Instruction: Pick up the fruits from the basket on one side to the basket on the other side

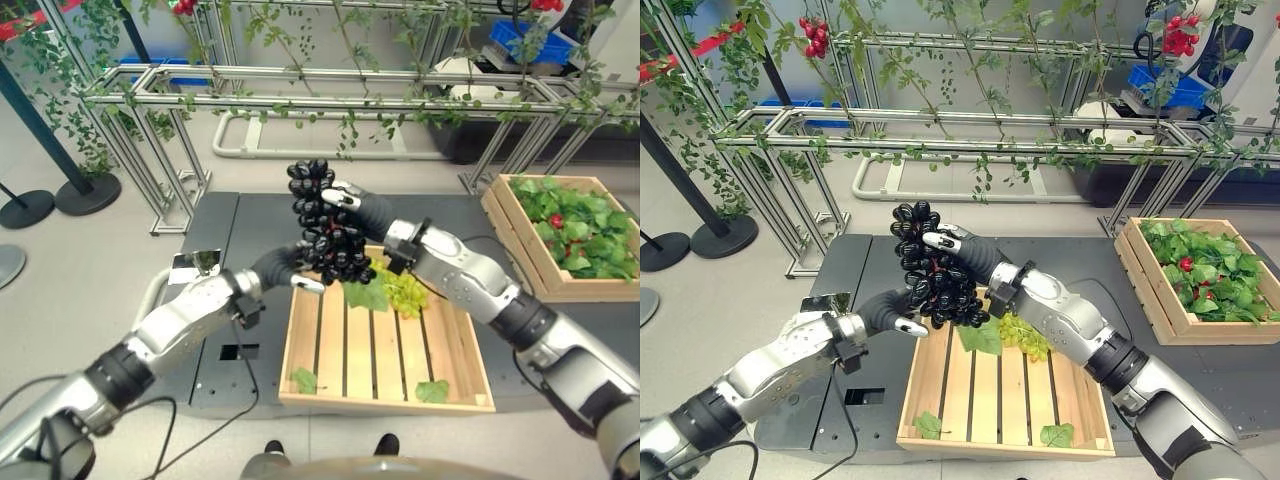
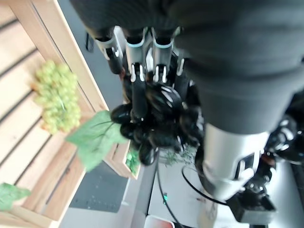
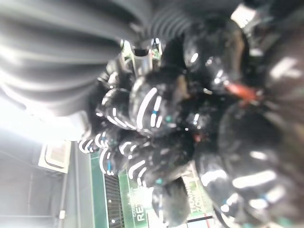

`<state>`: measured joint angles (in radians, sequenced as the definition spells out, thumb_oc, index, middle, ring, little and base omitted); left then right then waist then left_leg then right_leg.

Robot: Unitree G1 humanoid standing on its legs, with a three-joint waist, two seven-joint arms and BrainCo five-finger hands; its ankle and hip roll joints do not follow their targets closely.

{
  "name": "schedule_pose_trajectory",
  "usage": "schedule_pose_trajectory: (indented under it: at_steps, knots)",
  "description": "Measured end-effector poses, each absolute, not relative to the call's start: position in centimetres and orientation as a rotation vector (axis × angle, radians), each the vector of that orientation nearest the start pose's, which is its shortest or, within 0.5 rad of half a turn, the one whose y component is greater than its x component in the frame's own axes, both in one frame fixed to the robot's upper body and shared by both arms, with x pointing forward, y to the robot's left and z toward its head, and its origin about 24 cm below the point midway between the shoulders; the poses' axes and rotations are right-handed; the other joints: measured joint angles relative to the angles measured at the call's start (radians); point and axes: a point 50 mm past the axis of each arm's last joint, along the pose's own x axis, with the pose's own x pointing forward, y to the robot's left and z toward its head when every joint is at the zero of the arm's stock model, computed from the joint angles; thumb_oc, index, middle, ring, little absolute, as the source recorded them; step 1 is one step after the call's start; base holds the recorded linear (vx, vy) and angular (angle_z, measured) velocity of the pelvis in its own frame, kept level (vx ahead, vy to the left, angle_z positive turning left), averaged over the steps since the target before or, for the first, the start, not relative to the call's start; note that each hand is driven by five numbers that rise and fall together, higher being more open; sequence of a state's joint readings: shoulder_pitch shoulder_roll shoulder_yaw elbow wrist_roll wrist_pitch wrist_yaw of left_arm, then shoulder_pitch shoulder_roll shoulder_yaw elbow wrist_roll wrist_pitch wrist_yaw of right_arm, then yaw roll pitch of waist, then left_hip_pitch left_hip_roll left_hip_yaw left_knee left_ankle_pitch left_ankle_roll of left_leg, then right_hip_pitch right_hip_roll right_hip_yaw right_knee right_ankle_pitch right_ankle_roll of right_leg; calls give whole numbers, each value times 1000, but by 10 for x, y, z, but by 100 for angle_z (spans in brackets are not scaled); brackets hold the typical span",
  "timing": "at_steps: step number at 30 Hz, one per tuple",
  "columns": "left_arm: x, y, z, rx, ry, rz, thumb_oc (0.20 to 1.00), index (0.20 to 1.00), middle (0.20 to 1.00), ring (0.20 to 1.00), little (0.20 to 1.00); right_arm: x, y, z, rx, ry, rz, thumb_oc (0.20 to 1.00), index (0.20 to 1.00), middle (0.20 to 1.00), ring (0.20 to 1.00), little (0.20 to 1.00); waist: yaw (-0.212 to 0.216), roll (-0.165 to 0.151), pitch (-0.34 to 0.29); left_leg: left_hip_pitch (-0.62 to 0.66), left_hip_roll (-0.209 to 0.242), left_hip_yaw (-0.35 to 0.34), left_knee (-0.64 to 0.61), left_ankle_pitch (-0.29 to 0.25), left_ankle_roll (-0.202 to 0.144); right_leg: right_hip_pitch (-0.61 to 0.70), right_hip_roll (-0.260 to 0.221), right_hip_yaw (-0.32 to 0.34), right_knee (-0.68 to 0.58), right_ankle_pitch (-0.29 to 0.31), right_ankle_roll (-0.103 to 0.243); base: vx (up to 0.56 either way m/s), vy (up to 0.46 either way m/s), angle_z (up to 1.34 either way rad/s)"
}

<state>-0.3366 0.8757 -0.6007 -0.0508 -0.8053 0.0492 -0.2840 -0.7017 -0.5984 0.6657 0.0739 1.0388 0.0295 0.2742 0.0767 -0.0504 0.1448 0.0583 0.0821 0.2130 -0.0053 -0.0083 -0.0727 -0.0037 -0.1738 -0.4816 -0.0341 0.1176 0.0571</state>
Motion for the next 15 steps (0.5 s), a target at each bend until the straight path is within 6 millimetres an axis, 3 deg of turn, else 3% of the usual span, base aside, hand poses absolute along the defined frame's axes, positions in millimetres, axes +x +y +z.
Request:
schedule_pose_trajectory:
  at_steps: [7,15]
  knots:
    - [252,207,98,233,207,-732,1000,1000,1000,1000,1000,314,-86,162,155,-90,951,200,200,200,200,200,23,-15,1,1,0,1,-5,0,0,1,0,-1,-7,-2,3,0,0,0]
    - [232,235,107,318,271,-754,1000,1000,1000,1000,1000,318,-100,166,132,-101,920,200,200,200,200,200,31,-16,8,3,-1,-2,-10,0,0,6,-1,-6,-12,-3,7,0,0,0]
